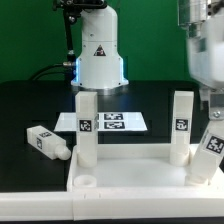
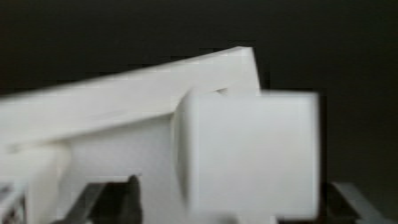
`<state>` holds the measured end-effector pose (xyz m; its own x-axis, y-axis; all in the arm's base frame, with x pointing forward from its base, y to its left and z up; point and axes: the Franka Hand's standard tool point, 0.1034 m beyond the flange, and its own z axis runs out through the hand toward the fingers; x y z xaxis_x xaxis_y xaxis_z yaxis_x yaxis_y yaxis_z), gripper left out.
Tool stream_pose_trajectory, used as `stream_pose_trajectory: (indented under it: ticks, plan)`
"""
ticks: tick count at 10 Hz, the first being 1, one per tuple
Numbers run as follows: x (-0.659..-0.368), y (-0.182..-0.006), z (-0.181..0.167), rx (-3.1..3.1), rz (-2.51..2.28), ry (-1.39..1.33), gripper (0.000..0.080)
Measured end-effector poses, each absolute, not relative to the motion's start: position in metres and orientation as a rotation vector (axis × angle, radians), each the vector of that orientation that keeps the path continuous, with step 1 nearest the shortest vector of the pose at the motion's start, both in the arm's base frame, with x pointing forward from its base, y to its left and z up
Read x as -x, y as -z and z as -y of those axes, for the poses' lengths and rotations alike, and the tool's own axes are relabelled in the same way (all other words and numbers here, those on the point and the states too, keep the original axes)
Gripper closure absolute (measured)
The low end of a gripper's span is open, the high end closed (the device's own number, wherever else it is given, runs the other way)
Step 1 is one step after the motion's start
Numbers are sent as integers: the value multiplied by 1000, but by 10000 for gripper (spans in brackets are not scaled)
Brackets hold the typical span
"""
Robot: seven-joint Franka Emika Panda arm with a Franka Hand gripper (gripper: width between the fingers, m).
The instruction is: Assemble desk
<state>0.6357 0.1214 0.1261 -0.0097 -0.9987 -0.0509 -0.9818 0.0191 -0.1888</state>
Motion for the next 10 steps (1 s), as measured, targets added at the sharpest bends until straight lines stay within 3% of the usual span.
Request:
stream_pose_trajectory:
  ticks: [1,2,7,10]
  plan:
    - [-639,-127,-114,2256,-1936,178,244]
    - [-640,-126,-111,2415,-1746,208,172]
    - [-640,-124,-110,2688,-1348,244,151]
    - [-647,-135,-135,3058,-685,166,151]
